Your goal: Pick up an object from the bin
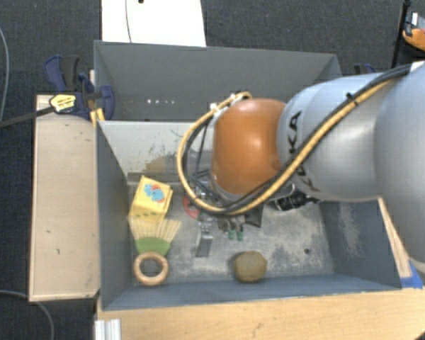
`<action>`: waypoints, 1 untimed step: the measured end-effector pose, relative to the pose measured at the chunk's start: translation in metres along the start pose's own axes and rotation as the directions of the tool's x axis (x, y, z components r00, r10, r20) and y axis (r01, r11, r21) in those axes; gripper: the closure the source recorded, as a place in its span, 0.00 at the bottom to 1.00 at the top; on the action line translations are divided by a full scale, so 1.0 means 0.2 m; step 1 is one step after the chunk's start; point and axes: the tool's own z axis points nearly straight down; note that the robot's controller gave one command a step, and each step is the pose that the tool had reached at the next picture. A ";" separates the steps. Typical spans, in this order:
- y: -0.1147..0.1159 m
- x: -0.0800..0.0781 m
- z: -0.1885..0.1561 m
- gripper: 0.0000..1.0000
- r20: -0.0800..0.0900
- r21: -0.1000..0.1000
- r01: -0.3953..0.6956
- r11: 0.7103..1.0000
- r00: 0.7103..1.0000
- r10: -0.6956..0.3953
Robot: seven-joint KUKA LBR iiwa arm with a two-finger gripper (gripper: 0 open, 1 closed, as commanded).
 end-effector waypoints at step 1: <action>-0.17 -0.03 0.16 0.00 -0.004 0.004 -0.071 0.997 0.997 0.071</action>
Offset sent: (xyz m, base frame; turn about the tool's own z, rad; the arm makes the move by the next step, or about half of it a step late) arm 0.0398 -0.0819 -0.0425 -0.0846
